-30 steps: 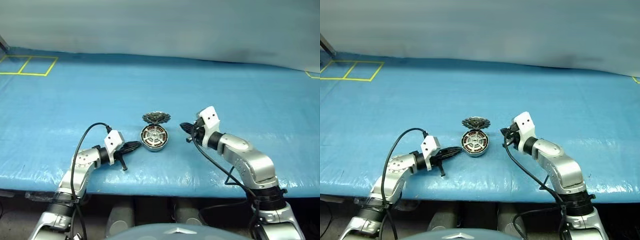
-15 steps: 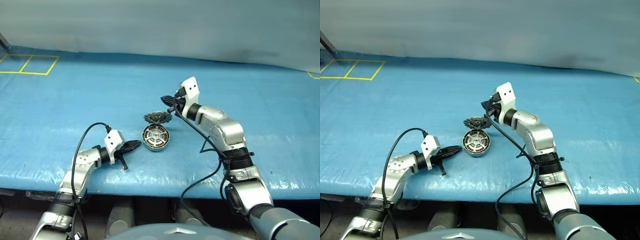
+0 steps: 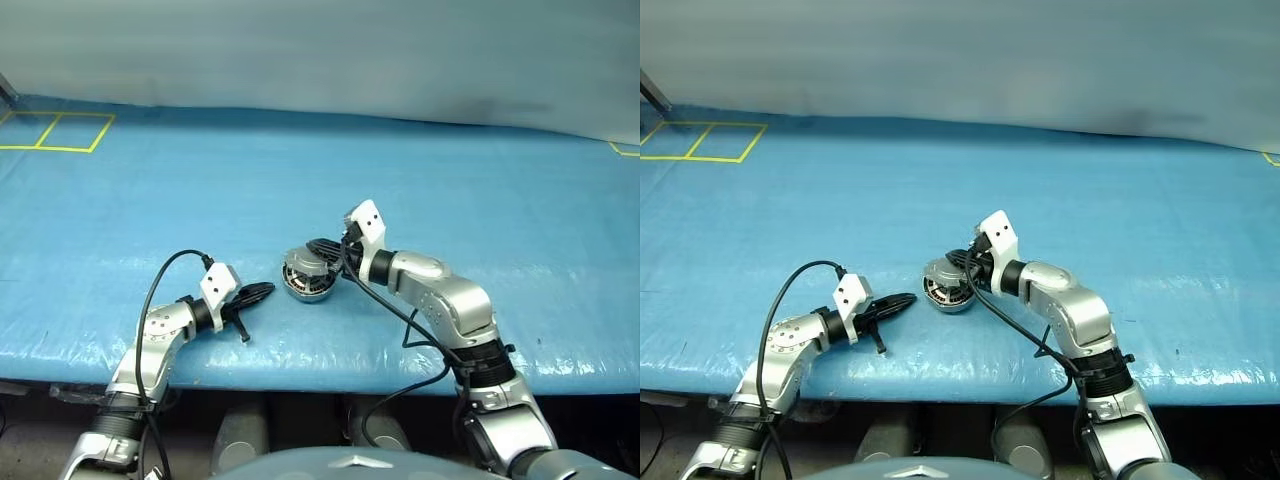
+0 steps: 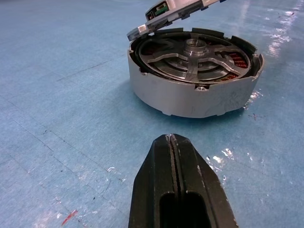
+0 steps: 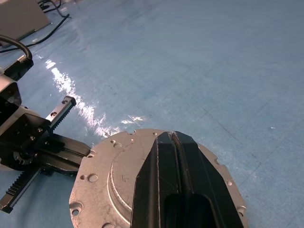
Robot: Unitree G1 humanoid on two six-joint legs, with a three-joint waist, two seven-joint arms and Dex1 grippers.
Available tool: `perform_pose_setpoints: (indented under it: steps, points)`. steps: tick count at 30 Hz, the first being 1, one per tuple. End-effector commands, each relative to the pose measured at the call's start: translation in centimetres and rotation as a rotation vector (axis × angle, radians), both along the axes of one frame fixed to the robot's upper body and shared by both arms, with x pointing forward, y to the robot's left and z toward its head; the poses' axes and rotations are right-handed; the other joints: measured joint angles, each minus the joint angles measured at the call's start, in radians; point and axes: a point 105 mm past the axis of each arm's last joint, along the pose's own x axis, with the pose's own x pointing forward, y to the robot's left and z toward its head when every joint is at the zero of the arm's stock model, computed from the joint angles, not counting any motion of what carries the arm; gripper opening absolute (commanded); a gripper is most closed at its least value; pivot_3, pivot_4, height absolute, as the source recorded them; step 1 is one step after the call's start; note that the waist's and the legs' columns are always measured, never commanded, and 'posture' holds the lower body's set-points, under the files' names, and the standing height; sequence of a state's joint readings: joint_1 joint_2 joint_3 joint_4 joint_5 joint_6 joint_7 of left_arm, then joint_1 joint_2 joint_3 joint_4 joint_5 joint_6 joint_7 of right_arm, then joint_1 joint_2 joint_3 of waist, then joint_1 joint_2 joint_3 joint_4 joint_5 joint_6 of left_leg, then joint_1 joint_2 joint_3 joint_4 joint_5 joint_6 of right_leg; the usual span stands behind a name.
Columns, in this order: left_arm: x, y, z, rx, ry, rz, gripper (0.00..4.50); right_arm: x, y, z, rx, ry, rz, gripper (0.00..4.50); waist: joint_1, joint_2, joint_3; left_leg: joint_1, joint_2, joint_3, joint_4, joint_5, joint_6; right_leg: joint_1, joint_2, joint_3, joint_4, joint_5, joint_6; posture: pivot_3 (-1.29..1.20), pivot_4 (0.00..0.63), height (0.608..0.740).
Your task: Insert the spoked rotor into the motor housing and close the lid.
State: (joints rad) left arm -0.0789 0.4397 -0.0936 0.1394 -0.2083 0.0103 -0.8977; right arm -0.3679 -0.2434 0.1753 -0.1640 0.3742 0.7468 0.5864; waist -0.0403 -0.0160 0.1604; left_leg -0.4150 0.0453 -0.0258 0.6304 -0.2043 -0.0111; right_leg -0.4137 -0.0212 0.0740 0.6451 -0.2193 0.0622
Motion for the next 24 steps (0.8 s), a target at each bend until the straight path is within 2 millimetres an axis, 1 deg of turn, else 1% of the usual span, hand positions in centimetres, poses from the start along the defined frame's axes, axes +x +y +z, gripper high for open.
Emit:
perform_pose_setpoints:
  steps: [1,7,10,11,13,18,24]
  points:
    - [0.3,-0.4,1.2,-0.012,-0.049,-0.019,0.00,-0.7,0.5,-0.6,-0.049,-0.030,0.006,0.04,0.000,0.000,0.000,0.000,0.000,0.000,0.000,0.000,0.000,0.000,0.000,0.000,0.000,0.000,0.000,0.00,0.150,0.740]
    - [0.4,-0.8,1.2,-0.013,-0.050,-0.026,0.00,-1.5,1.1,-2.4,-0.099,-0.017,0.029,0.04,0.000,0.000,0.000,0.000,0.000,0.000,0.000,0.000,0.000,0.000,0.000,0.000,0.000,0.000,0.000,0.00,0.150,0.740]
    - [0.4,-0.9,1.1,-0.015,-0.049,-0.029,0.00,-1.4,1.1,-3.0,-0.114,-0.016,0.016,0.04,0.000,0.000,-0.001,0.001,0.000,0.000,0.000,0.000,0.000,0.001,0.000,0.000,0.000,0.000,0.000,0.00,0.150,0.740]
    - [0.4,-1.0,1.1,-0.016,-0.049,-0.029,0.00,-1.4,1.1,-3.0,-0.105,-0.018,0.014,0.21,-0.001,0.000,-0.001,0.001,0.000,0.000,0.000,0.000,0.000,0.001,0.000,0.000,0.000,0.000,0.000,0.00,0.150,0.740]
    - [0.4,-1.0,1.1,-0.017,-0.048,-0.030,0.00,-1.4,1.2,-2.7,-0.096,-0.029,0.021,0.62,0.000,-0.001,-0.001,0.001,0.000,0.000,0.000,0.000,0.000,0.001,0.000,0.000,0.000,0.000,0.000,0.00,0.150,0.740]
    - [0.3,-1.0,1.0,-0.016,-0.045,-0.030,0.00,-1.5,1.2,-2.1,-0.090,-0.077,0.025,2.27,0.001,-0.001,-0.001,0.001,0.000,0.000,0.000,0.000,0.000,0.001,0.000,0.000,0.000,0.000,0.000,0.00,0.150,0.740]
    - [0.3,-1.0,1.0,-0.013,-0.043,-0.033,0.00,-1.3,0.8,-2.1,-0.111,-0.116,0.009,4.26,0.002,-0.001,-0.001,0.001,0.000,0.000,0.000,0.000,0.000,0.001,0.000,0.000,0.000,0.000,0.000,0.00,0.150,0.740]
